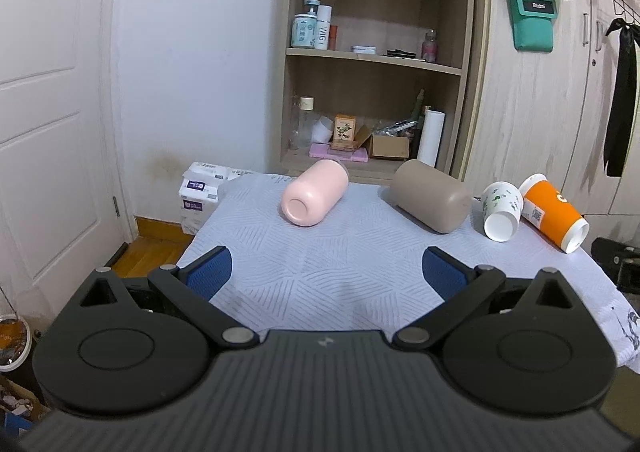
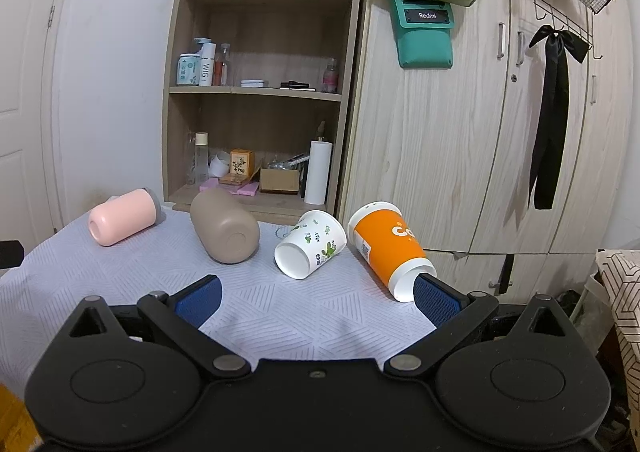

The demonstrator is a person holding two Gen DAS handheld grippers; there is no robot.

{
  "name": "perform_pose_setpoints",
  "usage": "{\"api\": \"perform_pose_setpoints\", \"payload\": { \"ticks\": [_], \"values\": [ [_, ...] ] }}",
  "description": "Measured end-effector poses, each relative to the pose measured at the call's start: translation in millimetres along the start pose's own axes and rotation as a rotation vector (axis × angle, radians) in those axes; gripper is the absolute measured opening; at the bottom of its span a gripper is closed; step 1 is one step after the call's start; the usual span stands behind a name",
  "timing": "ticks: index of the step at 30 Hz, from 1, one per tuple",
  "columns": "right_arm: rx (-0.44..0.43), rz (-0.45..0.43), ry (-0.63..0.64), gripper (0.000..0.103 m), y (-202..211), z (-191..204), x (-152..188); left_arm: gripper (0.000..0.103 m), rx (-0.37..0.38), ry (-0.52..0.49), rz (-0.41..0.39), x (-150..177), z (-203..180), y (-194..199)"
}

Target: Flip cup upright

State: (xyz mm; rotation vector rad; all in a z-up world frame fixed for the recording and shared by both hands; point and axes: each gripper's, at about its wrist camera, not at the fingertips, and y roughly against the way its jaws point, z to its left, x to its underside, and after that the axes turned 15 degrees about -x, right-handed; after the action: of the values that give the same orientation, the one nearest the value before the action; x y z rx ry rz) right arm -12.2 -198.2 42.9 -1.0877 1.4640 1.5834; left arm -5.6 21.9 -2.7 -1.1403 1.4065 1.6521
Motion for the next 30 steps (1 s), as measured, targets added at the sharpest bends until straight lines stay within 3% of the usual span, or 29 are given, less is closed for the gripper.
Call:
{"api": "perform_pose_setpoints", "payload": {
  "ticks": [30],
  "values": [
    [-0.001, 0.02, 0.025, 0.103, -1.6, 3.5, 1.2, 0.103, -0.002, -0.017, 0.037, 1.7, 5.1, -4.8]
  ]
}}
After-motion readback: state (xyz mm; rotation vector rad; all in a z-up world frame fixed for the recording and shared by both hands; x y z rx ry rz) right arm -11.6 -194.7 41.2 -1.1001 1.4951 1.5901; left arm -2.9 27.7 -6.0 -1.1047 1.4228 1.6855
